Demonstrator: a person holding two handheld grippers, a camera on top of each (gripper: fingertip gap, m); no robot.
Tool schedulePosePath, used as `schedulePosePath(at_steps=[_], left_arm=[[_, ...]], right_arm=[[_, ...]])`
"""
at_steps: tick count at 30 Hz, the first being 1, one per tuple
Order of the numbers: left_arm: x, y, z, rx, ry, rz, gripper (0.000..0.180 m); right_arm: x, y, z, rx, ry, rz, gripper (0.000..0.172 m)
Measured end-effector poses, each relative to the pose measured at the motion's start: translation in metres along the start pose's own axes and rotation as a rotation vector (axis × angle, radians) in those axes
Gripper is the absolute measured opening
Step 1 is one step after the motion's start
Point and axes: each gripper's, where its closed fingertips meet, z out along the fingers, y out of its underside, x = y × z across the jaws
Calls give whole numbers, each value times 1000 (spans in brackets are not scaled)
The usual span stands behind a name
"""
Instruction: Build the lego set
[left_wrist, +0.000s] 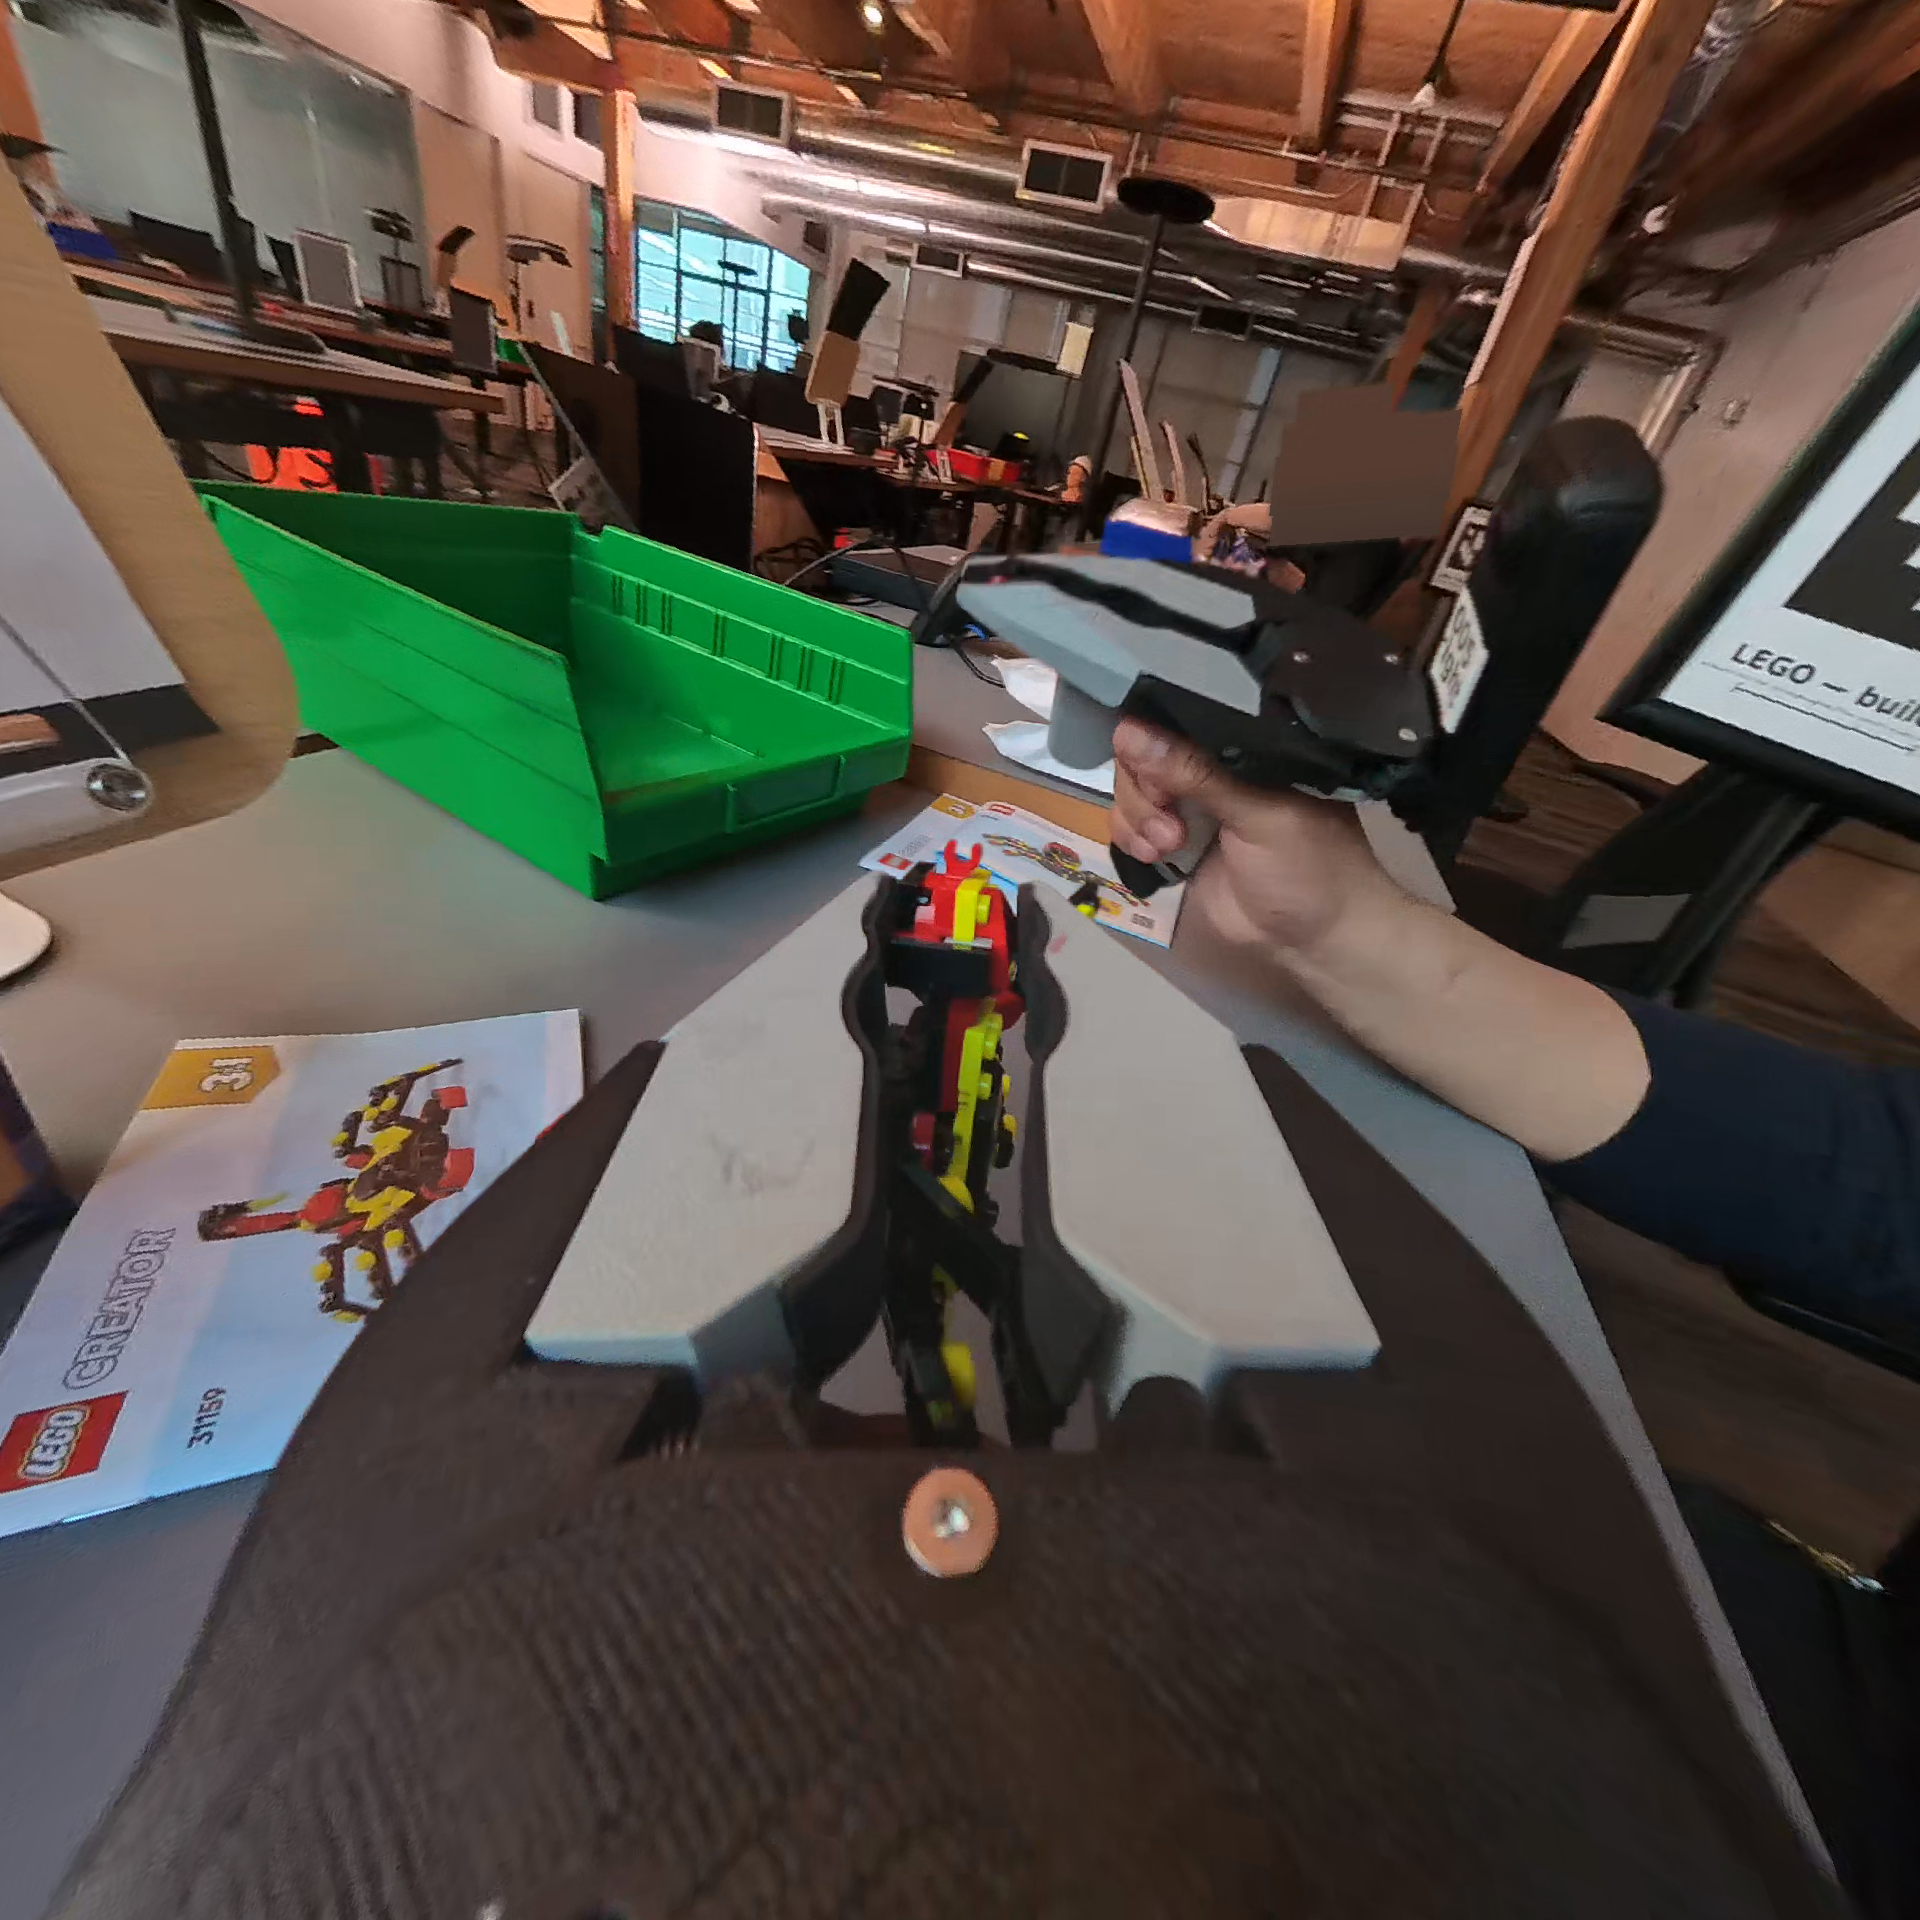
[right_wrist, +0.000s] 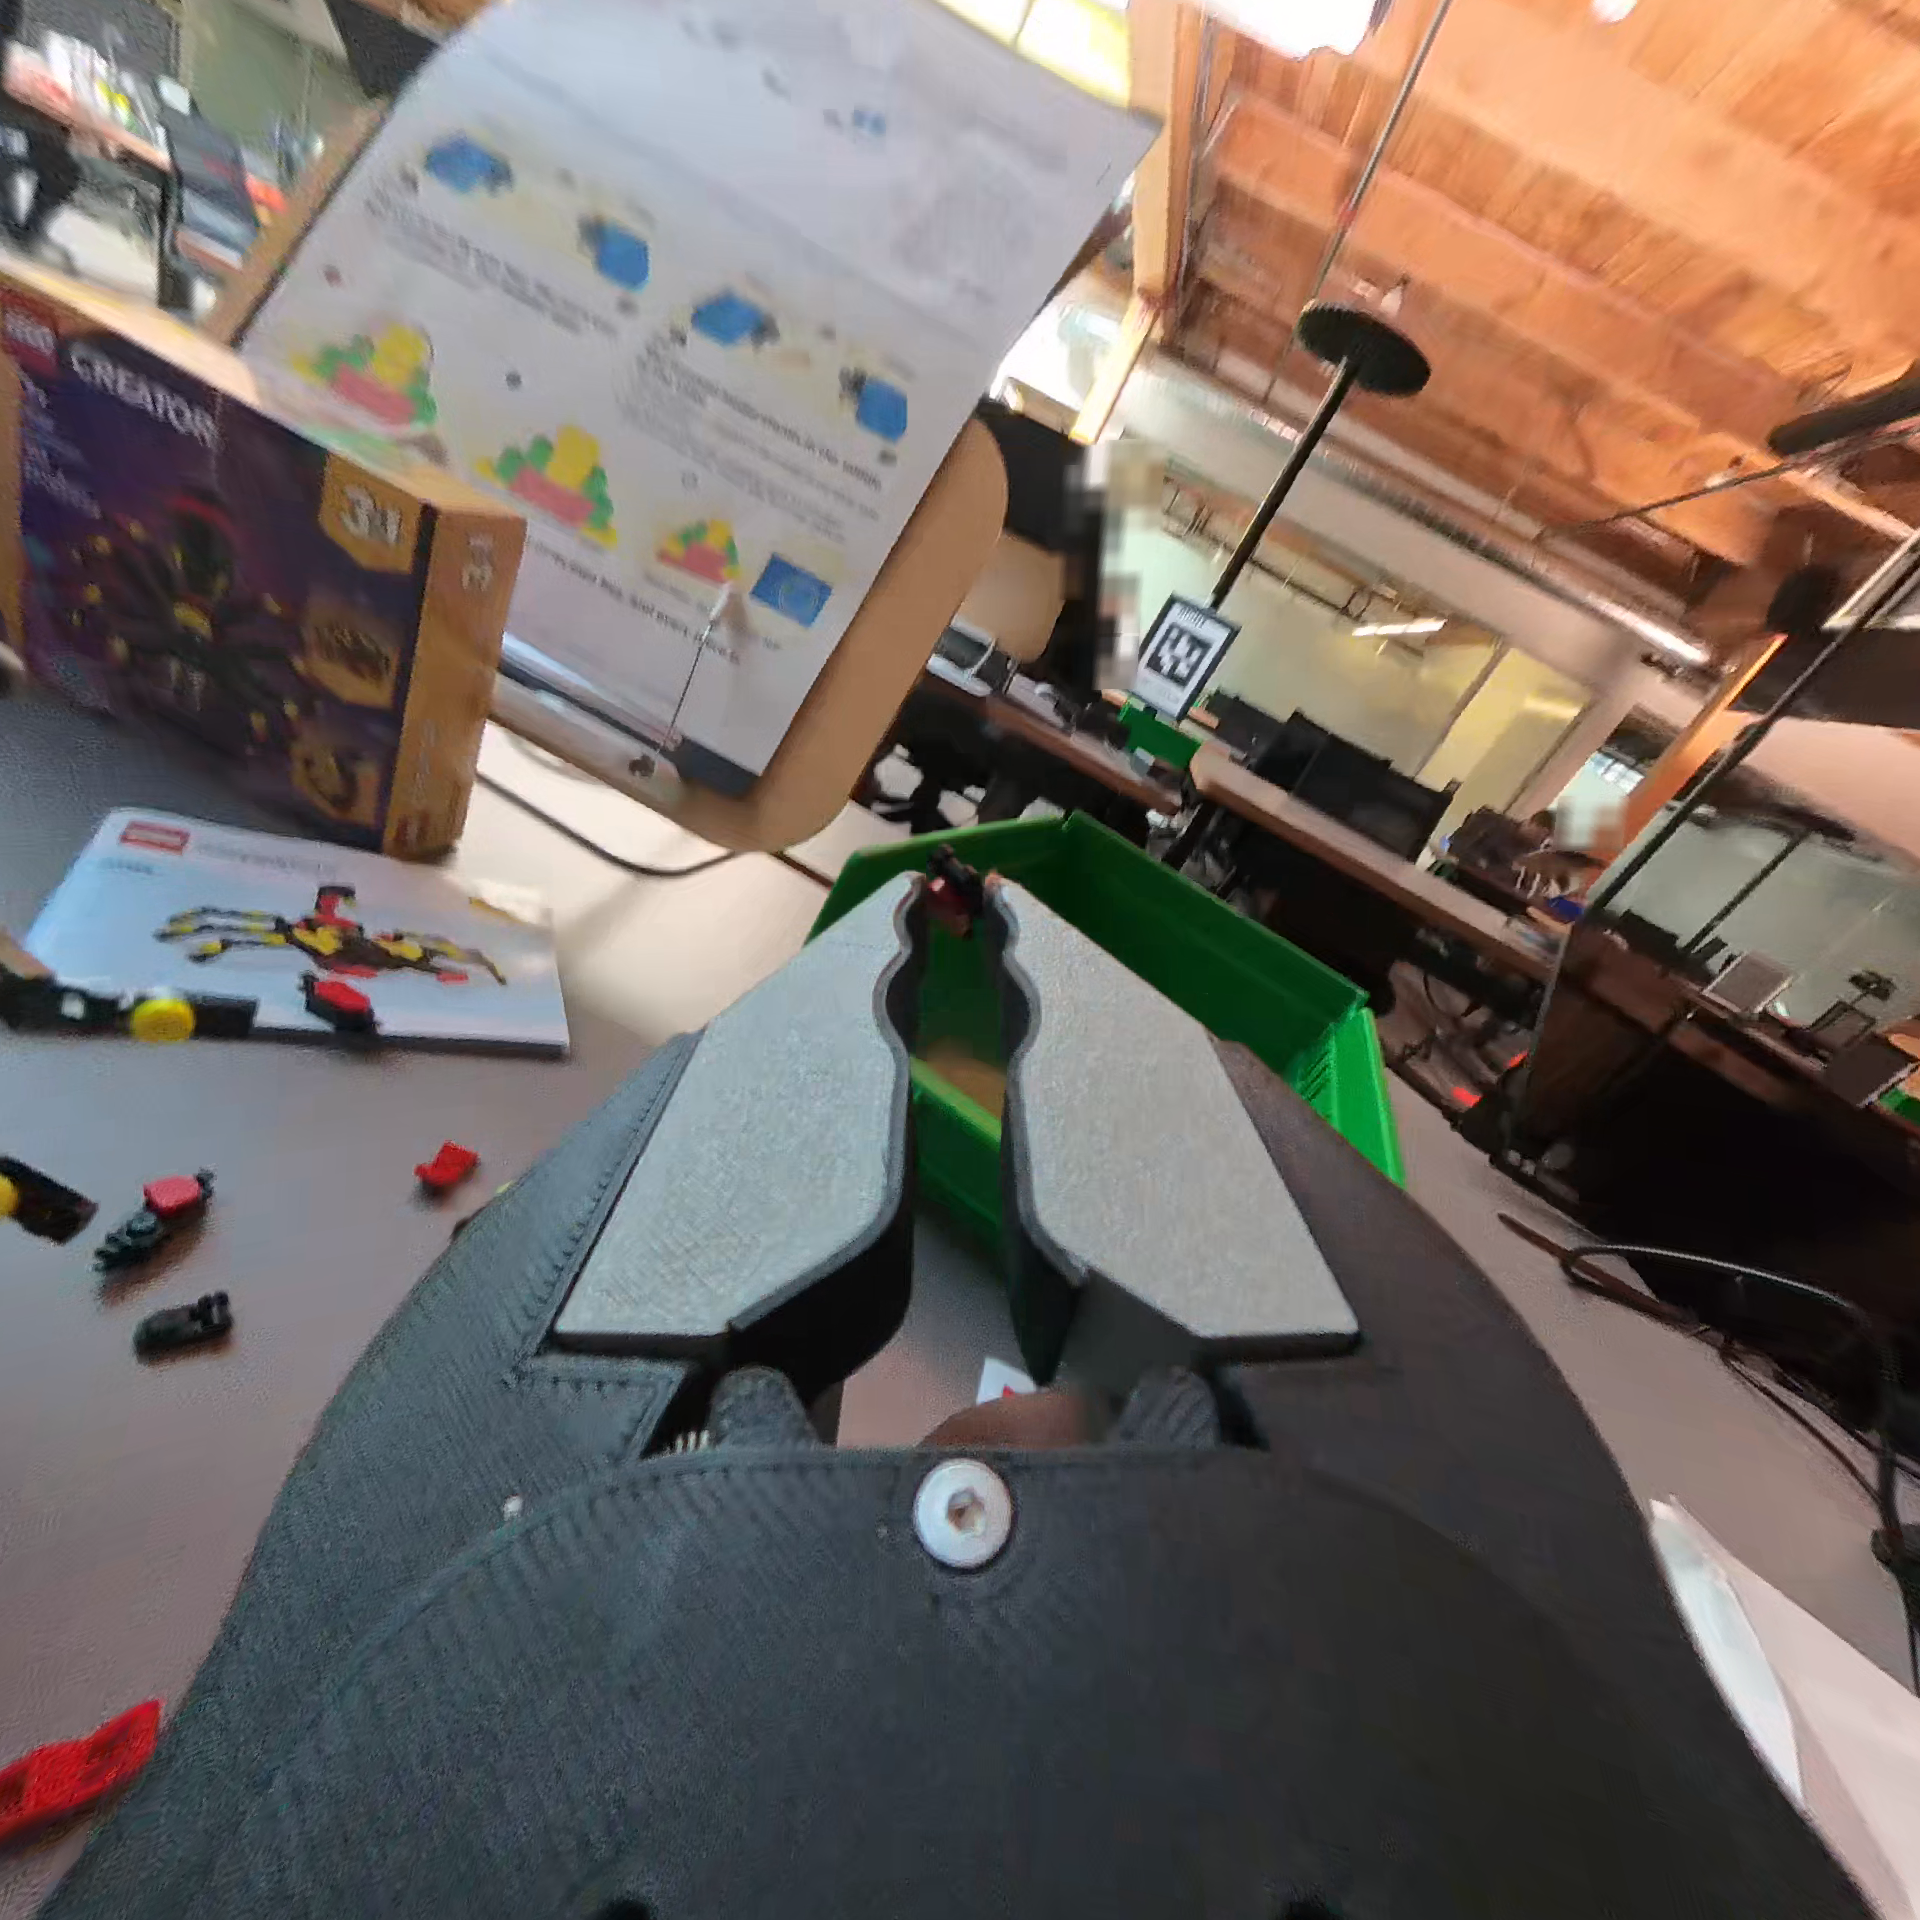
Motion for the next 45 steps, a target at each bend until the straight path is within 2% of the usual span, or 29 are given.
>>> schedulePosePath(at_steps=[5,8,13,18,21,24,28,31,35,37,38,39,43,45], left_arm=[[-15,3,-2,3,-47,-58,20],[-24,3,-5,6,-83,-76,20],[-32,5,-7,-9,-117,-101,20],[-31,7,-6,-17,-115,-107,18],[-27,4,-6,2,-86,-112,18],[-17,-3,-6,31,-32,-106,18],[-6,-5,-4,47,40,-140,18],[-1,-4,-3,50,101,-214,18],[-3,-9,-5,98,129,-287,18],[-3,-9,-5,94,131,-279,18],[-2,-8,-5,91,132,-272,18],[-1,-7,-4,85,135,-269,18],[1,-3,-2,66,139,-269,18],[2,-5,-3,77,144,-252,17]], right_arm=[[-49,46,12,-220,-226,-78,7],[-71,71,13,-340,-304,-132,7],[-93,88,8,-441,-428,-52,18],[-85,59,8,-331,-466,267,23],[-75,32,7,-190,-480,402,25],[-78,3,0,-55,-565,540,25],[-93,-19,-10,25,-717,672,34],[-103,-27,-16,48,-786,685,37],[-128,-32,-29,44,-892,591,35],[-138,-29,-30,31,-894,528,30],[-140,-29,-29,32,-886,494,20],[-143,-30,-30,47,-883,466,2],[-150,-27,-35,41,-918,418,0],[-147,-33,-35,72,-919,476,4]])
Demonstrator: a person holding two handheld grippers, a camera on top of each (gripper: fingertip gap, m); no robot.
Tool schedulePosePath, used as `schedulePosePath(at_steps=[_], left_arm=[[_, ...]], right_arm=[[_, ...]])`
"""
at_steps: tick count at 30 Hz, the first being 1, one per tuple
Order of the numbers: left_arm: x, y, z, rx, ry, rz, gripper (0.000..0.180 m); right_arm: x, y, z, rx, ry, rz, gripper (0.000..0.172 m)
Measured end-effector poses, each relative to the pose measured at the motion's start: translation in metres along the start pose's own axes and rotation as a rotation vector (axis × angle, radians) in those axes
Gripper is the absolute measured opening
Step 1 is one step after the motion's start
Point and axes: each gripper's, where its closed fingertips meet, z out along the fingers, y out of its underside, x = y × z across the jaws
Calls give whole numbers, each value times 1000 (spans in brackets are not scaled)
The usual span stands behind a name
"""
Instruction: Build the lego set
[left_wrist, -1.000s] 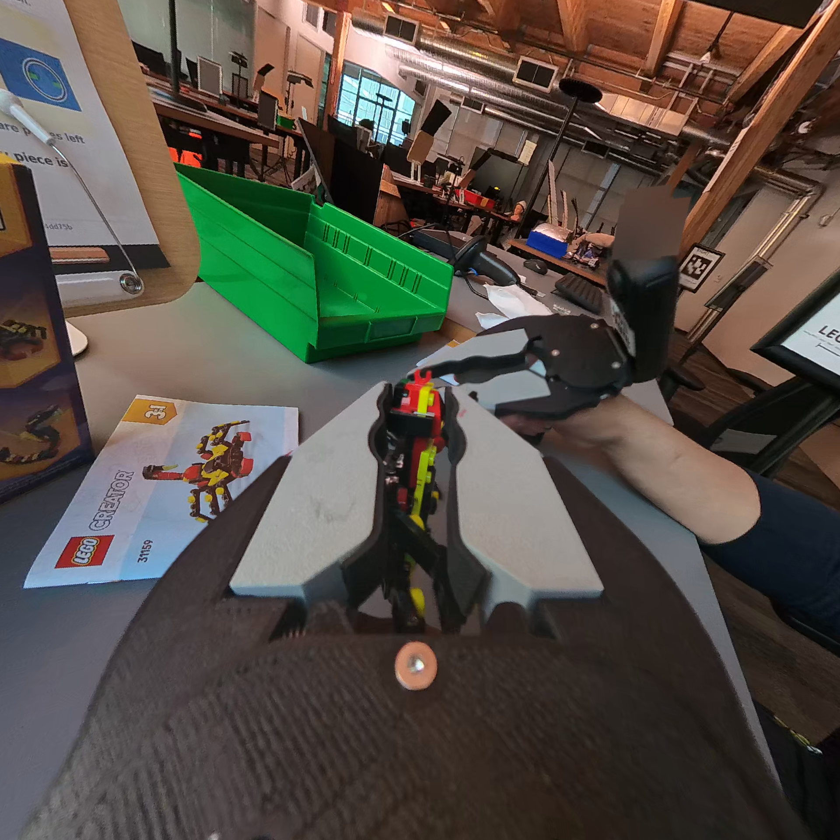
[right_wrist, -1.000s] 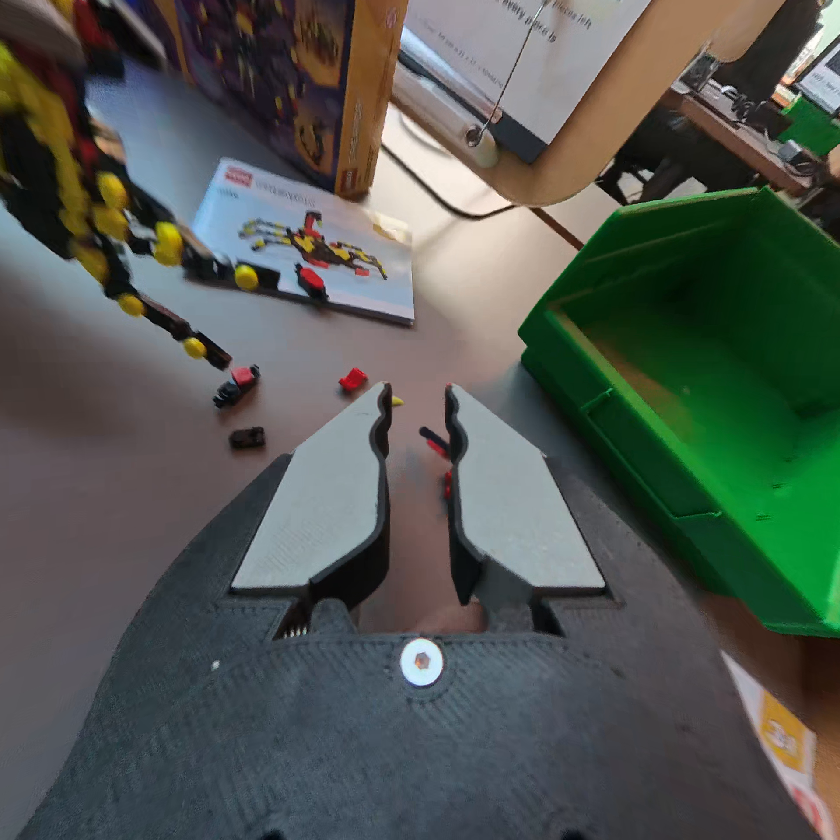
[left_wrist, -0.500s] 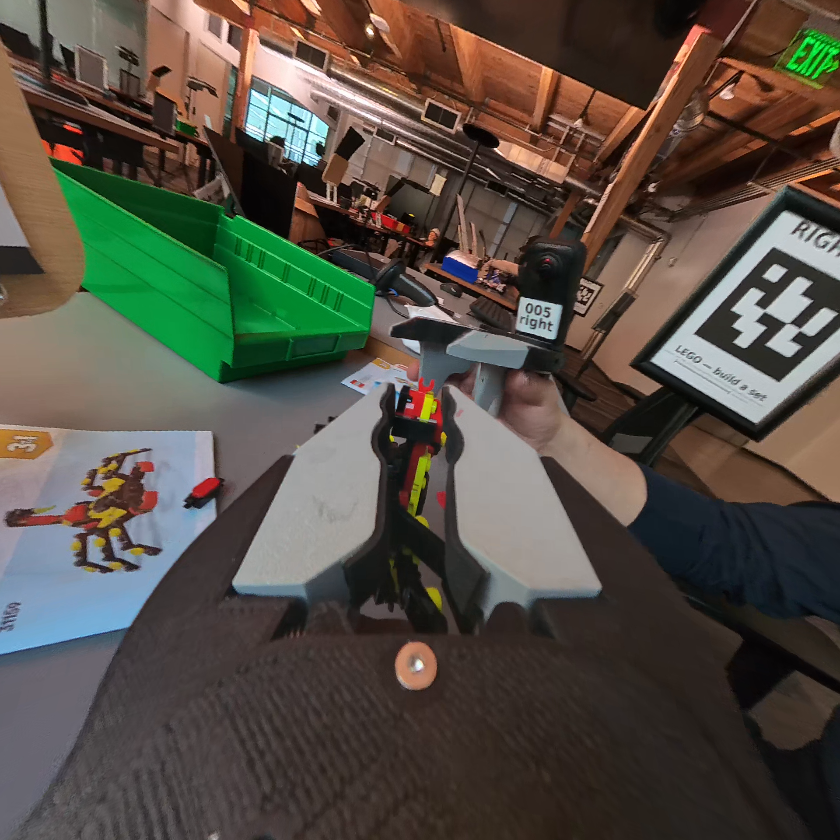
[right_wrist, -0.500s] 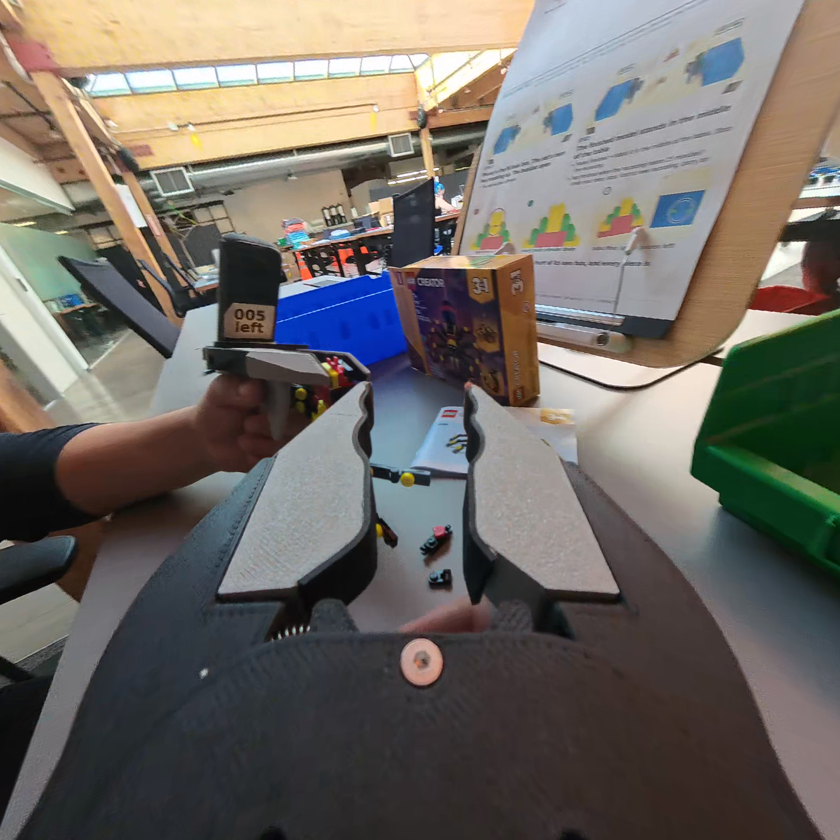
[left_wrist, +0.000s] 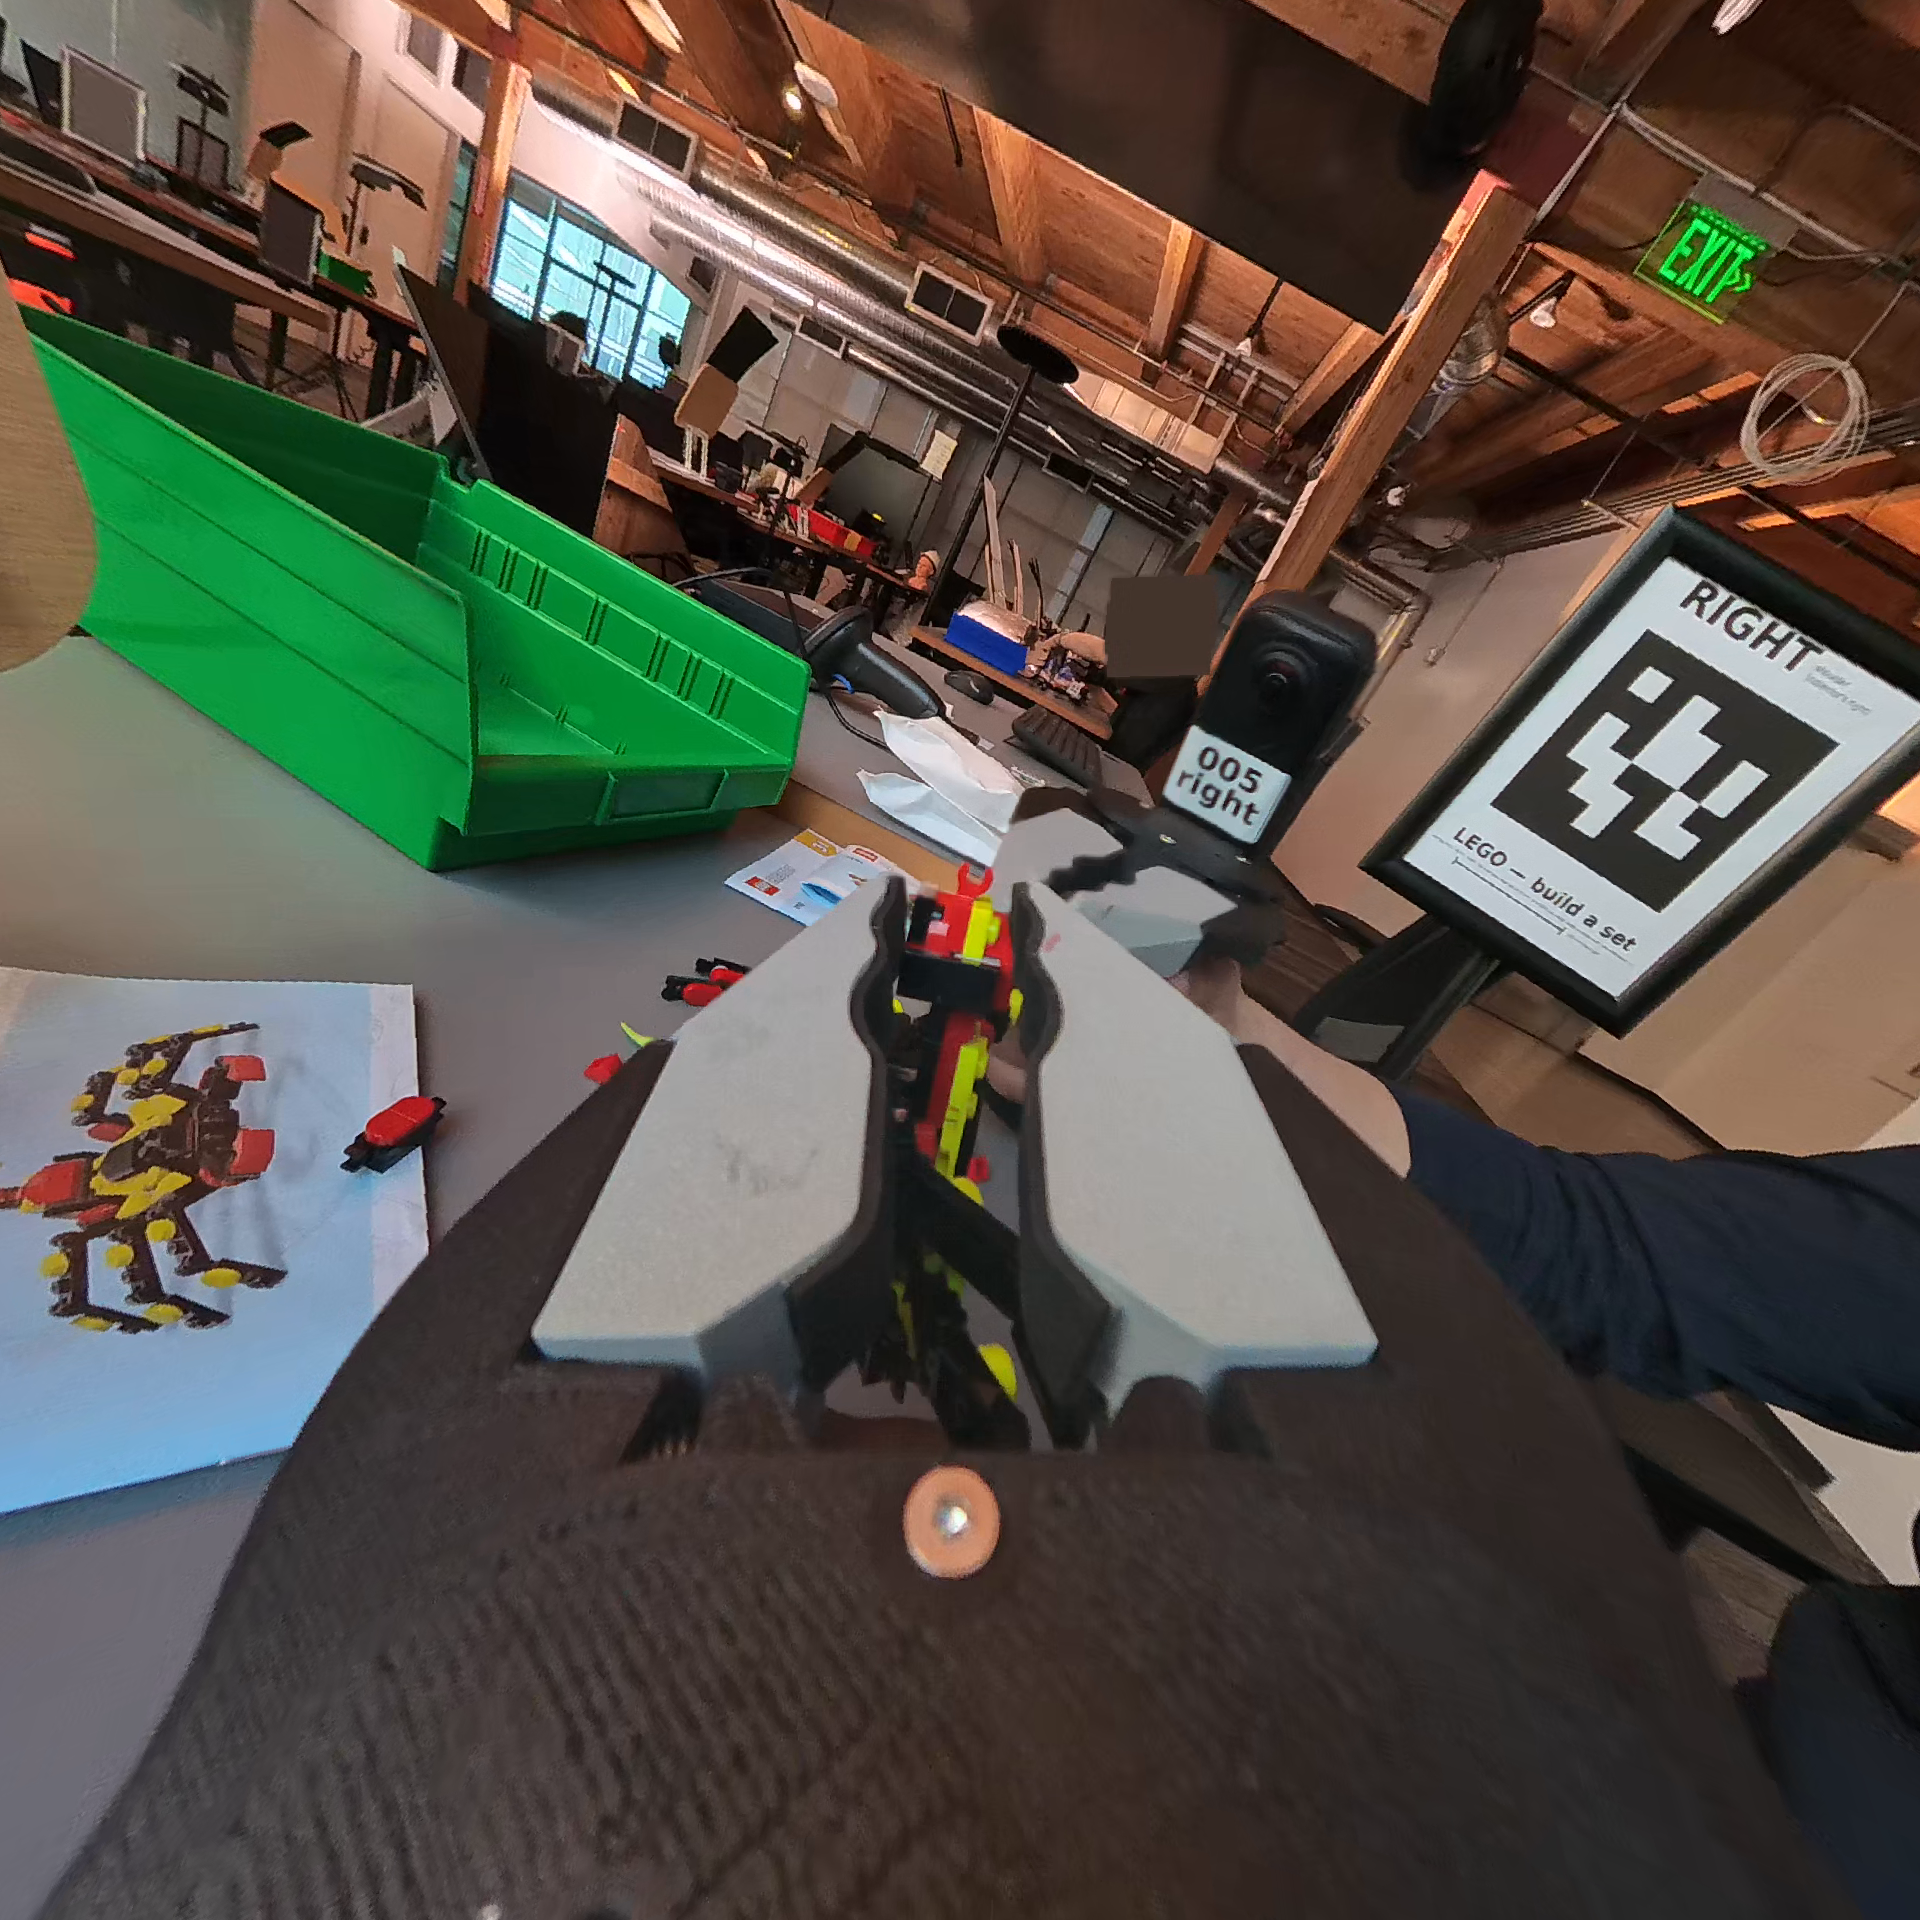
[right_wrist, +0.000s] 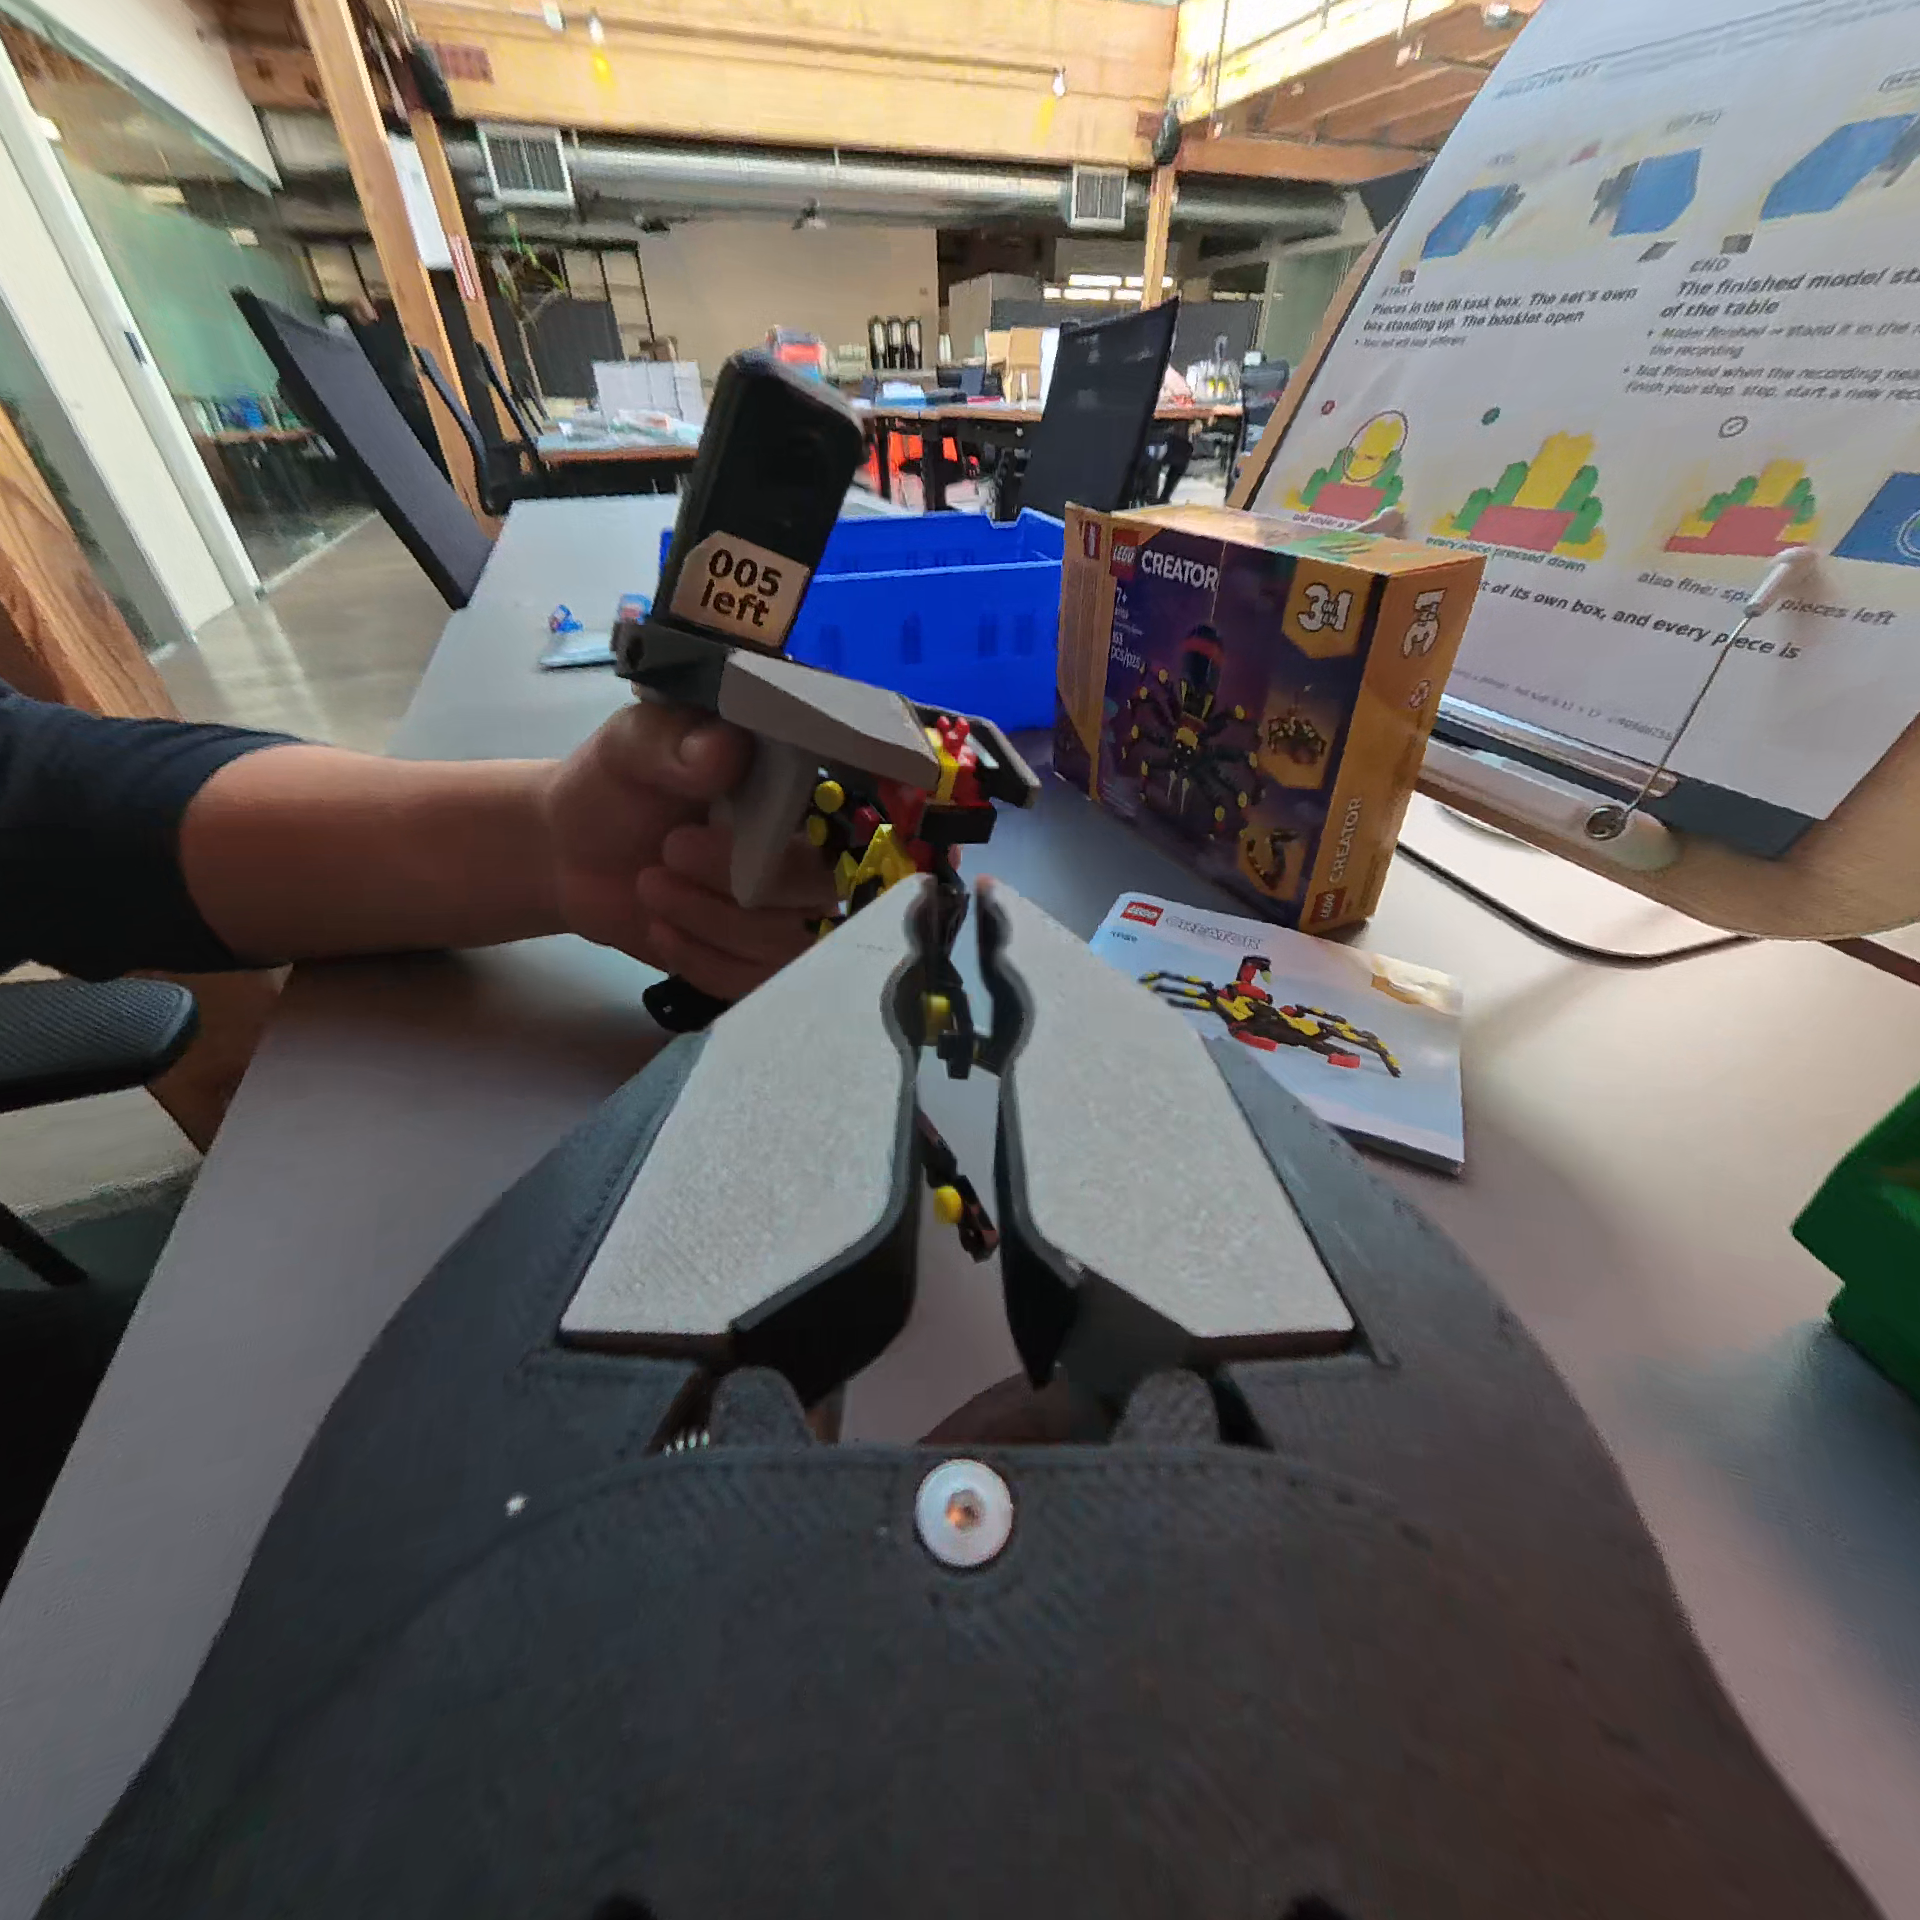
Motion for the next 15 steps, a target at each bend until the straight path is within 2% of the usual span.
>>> schedulePosePath(at_steps=[2,3,4,6,9,15], left_arm=[[2,-1,0,4,11,2,18],[3,-1,0,0,13,1,18],[3,0,0,-3,12,0,18],[1,1,1,-5,4,-5,18],[-4,5,1,-28,-17,-6,17],[-4,1,0,-2,-16,-9,17]], right_arm=[[-2,-3,-1,24,-30,60,25],[-4,-2,-1,10,-55,80,28],[-5,1,0,-9,-68,84,26],[-9,9,2,-58,-78,36,5],[-9,16,4,-102,-54,-46,3],[1,11,1,-79,-12,-11,2]])
